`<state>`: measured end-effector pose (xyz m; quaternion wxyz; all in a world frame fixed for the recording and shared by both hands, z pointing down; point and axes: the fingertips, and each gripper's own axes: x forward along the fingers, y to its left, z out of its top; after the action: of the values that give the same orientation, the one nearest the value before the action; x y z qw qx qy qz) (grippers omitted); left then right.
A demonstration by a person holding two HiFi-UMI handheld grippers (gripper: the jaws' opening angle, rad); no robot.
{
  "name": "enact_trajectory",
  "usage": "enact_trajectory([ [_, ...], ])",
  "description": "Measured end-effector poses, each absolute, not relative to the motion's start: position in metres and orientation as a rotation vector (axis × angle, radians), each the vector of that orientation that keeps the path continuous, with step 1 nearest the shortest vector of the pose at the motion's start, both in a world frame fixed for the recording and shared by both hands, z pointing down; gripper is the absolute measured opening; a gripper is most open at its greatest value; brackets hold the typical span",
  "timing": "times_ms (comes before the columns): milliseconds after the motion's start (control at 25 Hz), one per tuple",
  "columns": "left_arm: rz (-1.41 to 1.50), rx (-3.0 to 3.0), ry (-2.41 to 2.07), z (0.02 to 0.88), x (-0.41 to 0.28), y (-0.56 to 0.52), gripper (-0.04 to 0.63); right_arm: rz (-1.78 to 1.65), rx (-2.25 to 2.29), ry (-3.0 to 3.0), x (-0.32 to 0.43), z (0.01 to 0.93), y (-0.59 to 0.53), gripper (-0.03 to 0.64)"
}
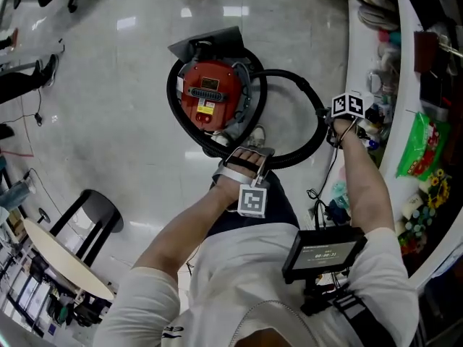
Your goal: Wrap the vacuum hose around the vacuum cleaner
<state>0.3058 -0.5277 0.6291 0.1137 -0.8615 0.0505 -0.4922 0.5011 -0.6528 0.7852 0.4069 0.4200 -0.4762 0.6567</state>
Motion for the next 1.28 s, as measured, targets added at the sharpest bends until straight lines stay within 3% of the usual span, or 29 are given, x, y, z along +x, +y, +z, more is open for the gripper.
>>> enact_trajectory([
  [1280,-1.319,-2.435,0.316,0.589,0.293,-0.583,0.138,1.589,1.082,-1.363,0.48,0.722,-0.726,0.173],
])
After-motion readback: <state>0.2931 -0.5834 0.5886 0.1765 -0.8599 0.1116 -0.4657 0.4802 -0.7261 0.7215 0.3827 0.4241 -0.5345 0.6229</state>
